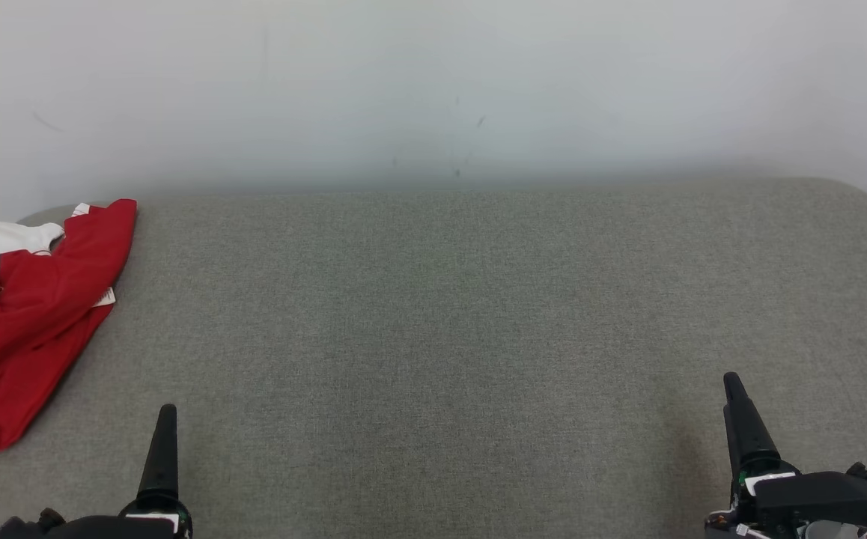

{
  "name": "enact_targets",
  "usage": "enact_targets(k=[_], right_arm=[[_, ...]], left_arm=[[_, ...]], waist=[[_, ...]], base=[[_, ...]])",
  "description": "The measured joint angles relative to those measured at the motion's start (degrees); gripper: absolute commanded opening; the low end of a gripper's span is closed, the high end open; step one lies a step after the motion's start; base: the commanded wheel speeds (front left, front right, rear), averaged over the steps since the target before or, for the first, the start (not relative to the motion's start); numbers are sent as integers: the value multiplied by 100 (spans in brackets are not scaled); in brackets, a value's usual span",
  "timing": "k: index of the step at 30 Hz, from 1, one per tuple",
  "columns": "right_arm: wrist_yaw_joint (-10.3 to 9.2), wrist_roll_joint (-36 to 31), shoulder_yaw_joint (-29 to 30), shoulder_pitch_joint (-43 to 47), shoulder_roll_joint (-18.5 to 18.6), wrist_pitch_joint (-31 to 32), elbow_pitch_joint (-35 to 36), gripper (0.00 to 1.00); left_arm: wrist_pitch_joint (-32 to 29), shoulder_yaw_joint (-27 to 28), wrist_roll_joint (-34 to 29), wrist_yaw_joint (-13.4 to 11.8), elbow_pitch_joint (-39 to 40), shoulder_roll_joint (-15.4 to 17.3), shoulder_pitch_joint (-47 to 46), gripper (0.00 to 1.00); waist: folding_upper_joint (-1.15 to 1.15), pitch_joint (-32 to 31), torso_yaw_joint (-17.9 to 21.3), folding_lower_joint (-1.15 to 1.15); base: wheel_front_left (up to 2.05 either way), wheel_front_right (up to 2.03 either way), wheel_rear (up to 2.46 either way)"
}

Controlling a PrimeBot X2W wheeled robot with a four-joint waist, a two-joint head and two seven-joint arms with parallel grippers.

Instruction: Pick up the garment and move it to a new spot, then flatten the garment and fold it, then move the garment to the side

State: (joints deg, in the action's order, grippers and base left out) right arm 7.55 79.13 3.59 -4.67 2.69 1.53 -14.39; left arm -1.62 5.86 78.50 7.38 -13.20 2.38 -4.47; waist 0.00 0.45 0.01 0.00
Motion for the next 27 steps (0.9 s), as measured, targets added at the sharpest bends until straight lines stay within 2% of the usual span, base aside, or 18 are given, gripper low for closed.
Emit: enact_targets(k=[16,27], right_arm=[[0,-1987,-279,-39,1,-358,78,100],[0,-3047,-415,-94,2,-568,35,100]], left_arm=[[361,-119,-2225,-7,298,37,14,100],[572,-268,-3245,-7,467,180,108,100]], waist=[[-1,30,-3,0],[0,31,-15,0]], base=[[0,0,0],[0,0,0]])
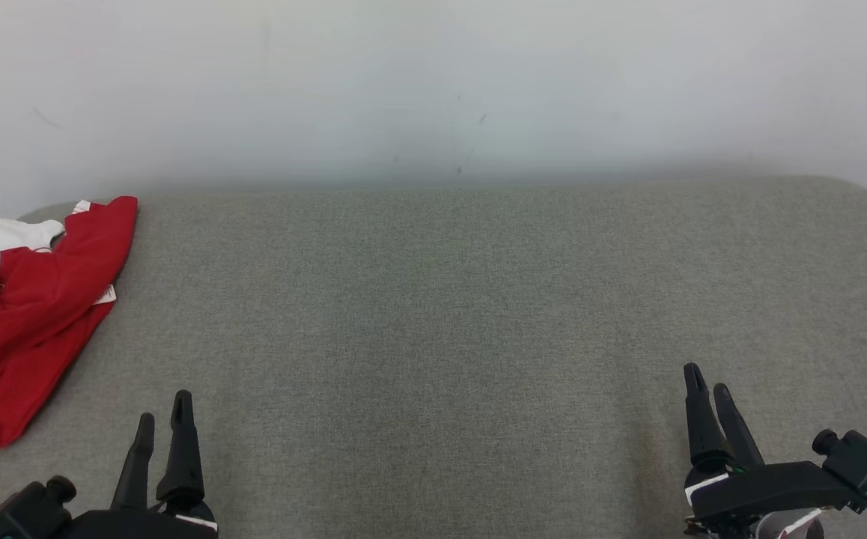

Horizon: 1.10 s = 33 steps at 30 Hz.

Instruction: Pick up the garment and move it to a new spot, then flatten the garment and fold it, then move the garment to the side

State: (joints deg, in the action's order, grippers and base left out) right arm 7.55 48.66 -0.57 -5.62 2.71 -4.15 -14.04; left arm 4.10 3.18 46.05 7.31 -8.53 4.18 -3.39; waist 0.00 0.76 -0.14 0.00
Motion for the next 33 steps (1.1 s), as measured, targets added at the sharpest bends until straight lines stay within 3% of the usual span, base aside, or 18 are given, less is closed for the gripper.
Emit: enact_targets(k=[19,33], right_arm=[[0,-1704,-209,10,2,-347,19,100],[0,-2564,-180,9,4,-548,27,100]], left_arm=[[339,-194,-1455,-43,201,145,184,100],[547,-220,-2238,-83,365,237,255,100]], waist=[[0,-44,-7,0],[0,-56,-23,0]], base=[[0,0,0],[0,0,0]])
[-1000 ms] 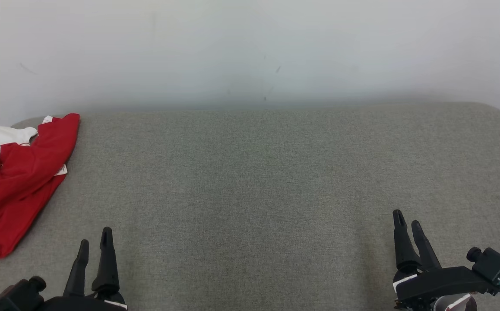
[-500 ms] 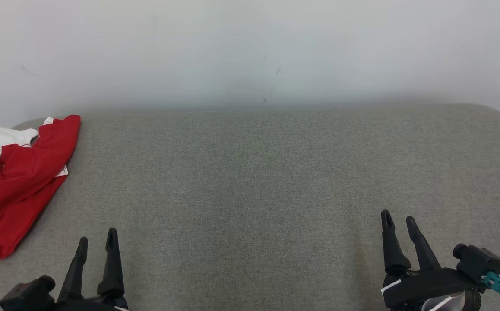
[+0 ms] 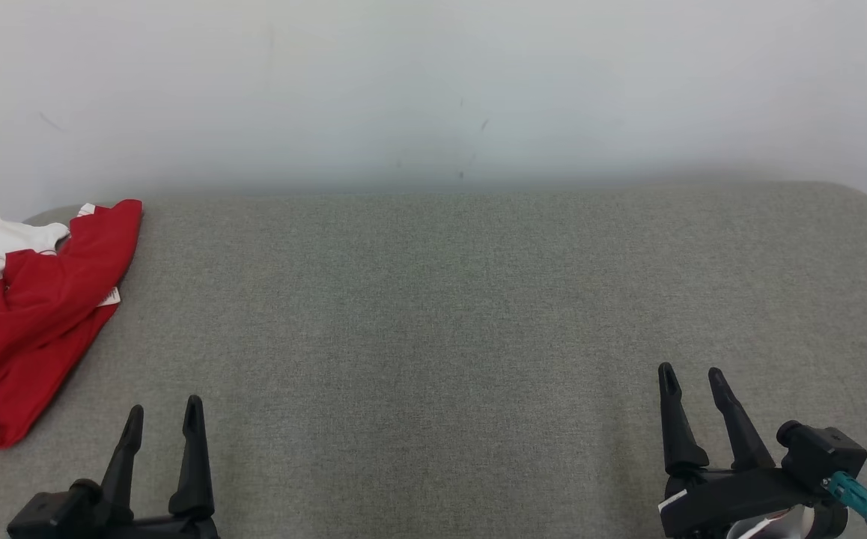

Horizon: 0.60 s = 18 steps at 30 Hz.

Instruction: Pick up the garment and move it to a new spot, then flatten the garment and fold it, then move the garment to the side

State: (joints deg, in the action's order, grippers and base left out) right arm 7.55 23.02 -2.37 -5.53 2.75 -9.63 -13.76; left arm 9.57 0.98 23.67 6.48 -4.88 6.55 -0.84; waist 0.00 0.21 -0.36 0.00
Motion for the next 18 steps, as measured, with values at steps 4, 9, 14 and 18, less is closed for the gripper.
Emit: enact_targets(k=[4,9,14,18], right_arm=[[0,-246,62,0,1,-53,4,100],[0,-522,103,1,2,-115,13,100],[0,-722,111,4,2,-180,19,100],[0,-898,92,4,2,-233,22,100]], left_arm=[[57,2,-214,-2,43,24,68,100],[125,-16,-428,0,94,55,82,100],[186,-33,-650,7,170,77,91,100],[243,-31,-784,9,197,85,116,100]], waist=[[0,-2,-3,0],[0,-7,-10,0],[0,-8,-15,0],[0,-5,-17,0]], base=[[0,0,0],[0,0,0],[0,0,0],[0,0,0]])
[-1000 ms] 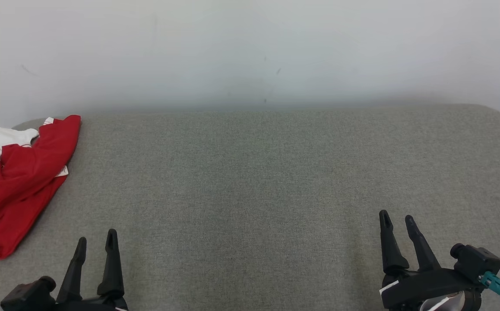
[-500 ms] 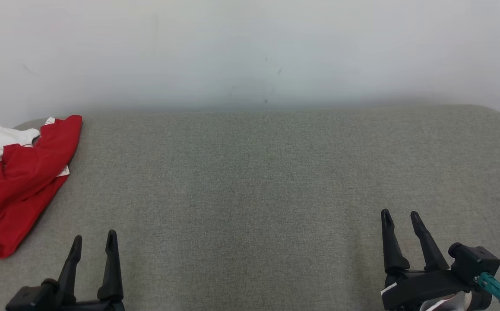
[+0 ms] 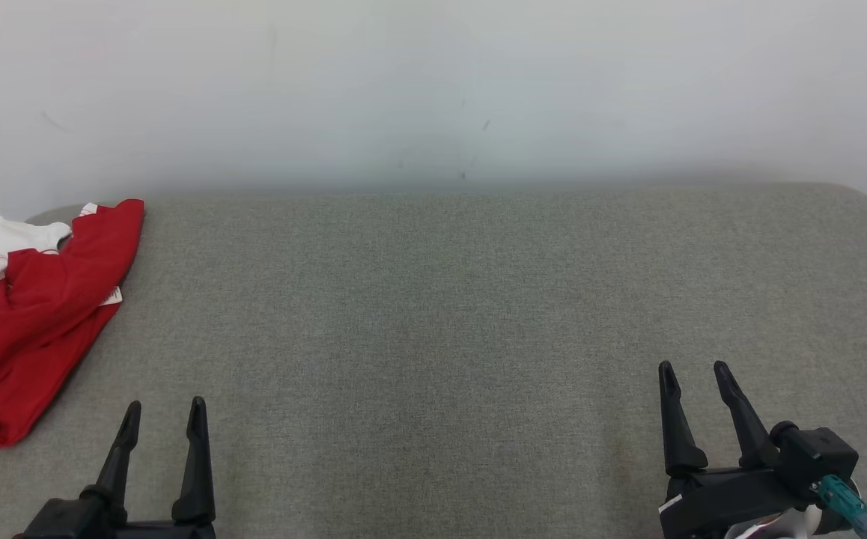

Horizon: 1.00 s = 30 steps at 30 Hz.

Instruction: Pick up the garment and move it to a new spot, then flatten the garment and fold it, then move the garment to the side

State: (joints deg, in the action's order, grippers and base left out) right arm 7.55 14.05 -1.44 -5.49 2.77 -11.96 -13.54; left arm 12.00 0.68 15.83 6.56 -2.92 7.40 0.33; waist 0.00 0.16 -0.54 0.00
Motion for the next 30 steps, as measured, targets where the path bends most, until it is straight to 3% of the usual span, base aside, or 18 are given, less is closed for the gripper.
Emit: enact_targets(k=[30], right_arm=[[0,-769,-101,-8,2,-311,-154,100]], left_arm=[[304,-20,-806,58,-40,-15,92,100]], waist=[[0,-25,-37,0]], base=[[0,0,0]])
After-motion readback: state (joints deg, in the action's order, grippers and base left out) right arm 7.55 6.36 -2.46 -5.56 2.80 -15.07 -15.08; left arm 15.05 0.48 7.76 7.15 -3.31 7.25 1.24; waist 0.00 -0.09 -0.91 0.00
